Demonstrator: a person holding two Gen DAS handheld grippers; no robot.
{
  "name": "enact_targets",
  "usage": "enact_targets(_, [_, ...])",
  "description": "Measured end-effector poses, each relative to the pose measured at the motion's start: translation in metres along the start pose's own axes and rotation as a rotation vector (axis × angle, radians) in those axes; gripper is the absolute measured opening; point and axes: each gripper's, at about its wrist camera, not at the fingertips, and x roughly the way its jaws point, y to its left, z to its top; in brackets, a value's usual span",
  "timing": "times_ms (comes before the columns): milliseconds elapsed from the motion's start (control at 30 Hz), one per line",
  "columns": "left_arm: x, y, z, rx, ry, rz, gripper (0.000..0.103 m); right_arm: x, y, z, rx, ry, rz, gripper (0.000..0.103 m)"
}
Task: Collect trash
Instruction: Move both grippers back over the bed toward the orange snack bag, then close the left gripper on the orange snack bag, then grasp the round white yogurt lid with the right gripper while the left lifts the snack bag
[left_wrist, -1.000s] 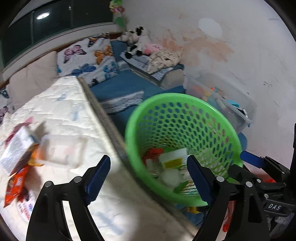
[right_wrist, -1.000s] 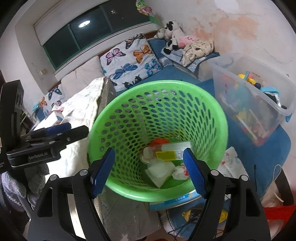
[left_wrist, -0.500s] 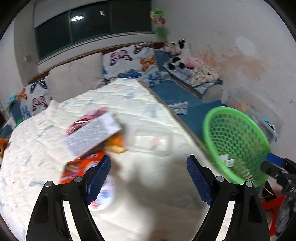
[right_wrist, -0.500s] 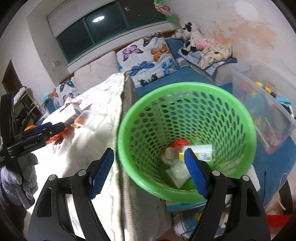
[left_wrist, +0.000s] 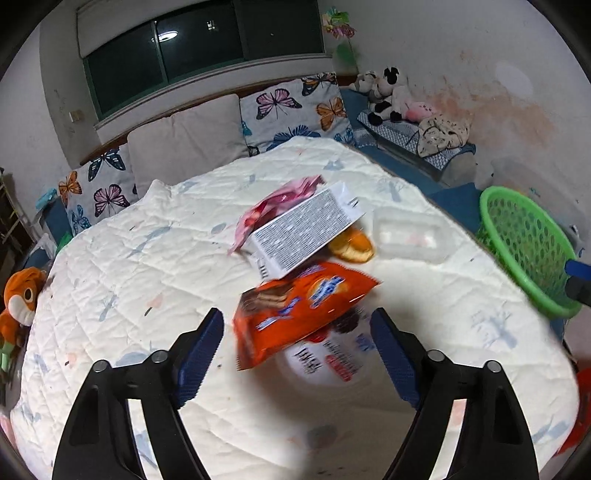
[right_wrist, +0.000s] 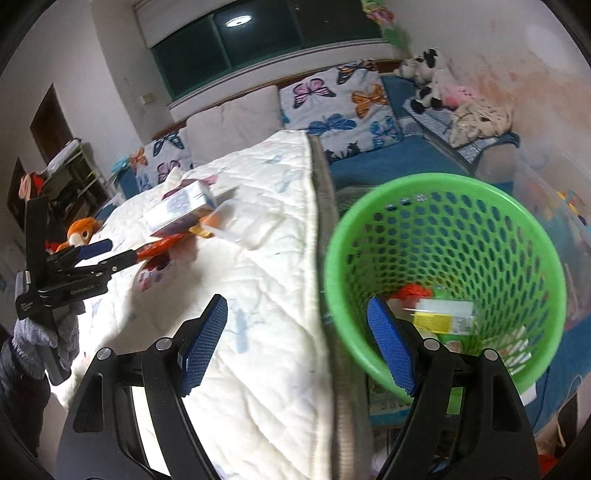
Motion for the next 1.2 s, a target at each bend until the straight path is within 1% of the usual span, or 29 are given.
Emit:
enact_targets(200, [0.011,0.006,-0.007,0.054,0.015,-0.026,0.073,0.012,0.025,0.003,-0.040,0.021,0.024,0.079])
enact_targets(367, [0.020,0.011,-0.008,0.087,0.018,-0.052,0.061,0.022,0.043,0.007,-0.066,0.037,0.043,0.079])
enact_targets(400, [0.022,0.012,-0.008,0.091,0.019,-0.059,0.060,0.025,0.047,0.008,-0.073,0.040,0.046,0.079])
enact_targets(467, [0.024,0.013,-0.009,0.100,0.016,-0.073,0.055,0.029,0.055,0.008,-0.082,0.047,0.052,0.079])
enact_targets(500, [0.025,0.014,-0.009,0.104,0.015,-0.076,0.054,0.033,0.060,0.009,-0.089,0.052,0.057,0.079])
enact_targets(533, [0.026,0.015,-0.009,0.107,0.015,-0.086,0.050,0.034,0.062,0.009,-0.093,0.055,0.059,0.079])
enact_targets(600, [0.028,0.017,-0.010,0.106,0.014,-0.100,0.045,0.041,0.070,0.010,-0.101,0.064,0.068,0.079])
enact_targets(667, [0.028,0.020,-0.011,0.101,0.009,-0.119,0.037,0.045,0.077,0.010,-0.110,0.071,0.077,0.081])
enact_targets(700, [0.027,0.022,-0.011,0.098,0.006,-0.125,0.035,0.049,0.082,0.010,-0.119,0.075,0.082,0.082])
enact_targets(767, [0.025,0.025,-0.011,0.093,-0.005,-0.144,0.026,0.053,0.089,0.009,-0.132,0.080,0.089,0.082])
enact_targets(900, [0.021,0.031,-0.012,0.079,-0.021,-0.163,0.021,0.066,0.105,0.011,-0.158,0.094,0.108,0.084])
enact_targets(967, [0.019,0.034,-0.013,0.071,-0.027,-0.173,0.016,0.072,0.111,0.012,-0.168,0.100,0.118,0.085])
enact_targets(1200, [0.005,0.046,-0.017,0.018,-0.043,-0.214,0.012,0.096,0.141,0.008,-0.229,0.127,0.151,0.089])
